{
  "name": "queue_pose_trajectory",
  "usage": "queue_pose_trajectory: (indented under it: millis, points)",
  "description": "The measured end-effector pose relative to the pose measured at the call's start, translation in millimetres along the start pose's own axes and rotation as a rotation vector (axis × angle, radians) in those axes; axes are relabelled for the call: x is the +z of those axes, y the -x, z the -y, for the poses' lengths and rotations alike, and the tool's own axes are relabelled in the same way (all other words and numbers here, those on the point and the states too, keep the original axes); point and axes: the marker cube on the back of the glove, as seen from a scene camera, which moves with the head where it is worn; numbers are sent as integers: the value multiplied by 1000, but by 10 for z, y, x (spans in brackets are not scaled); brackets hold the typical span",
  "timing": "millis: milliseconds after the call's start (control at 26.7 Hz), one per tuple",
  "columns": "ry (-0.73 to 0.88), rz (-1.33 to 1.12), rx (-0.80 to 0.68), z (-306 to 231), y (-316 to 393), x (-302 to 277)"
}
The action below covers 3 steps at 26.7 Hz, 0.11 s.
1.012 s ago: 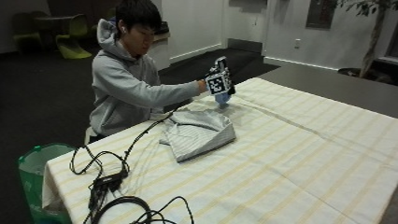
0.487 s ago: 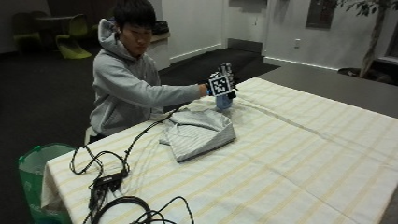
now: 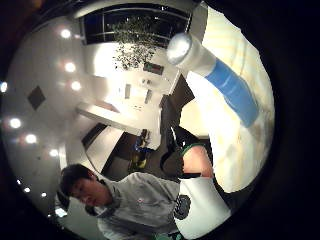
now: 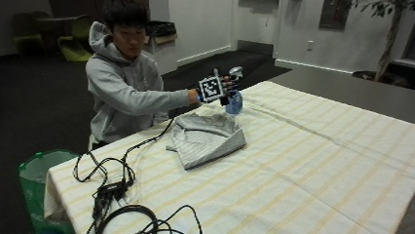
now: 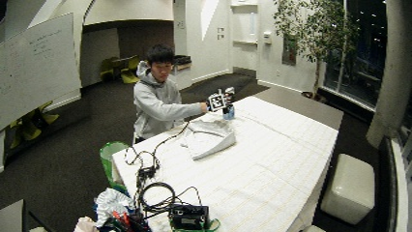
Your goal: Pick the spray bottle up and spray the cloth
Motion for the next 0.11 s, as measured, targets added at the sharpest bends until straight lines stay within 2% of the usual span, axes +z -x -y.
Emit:
queue_pose_trajectory:
  millis: [112]
  points:
    - [-40, -30, -2, -108, -11, -105]
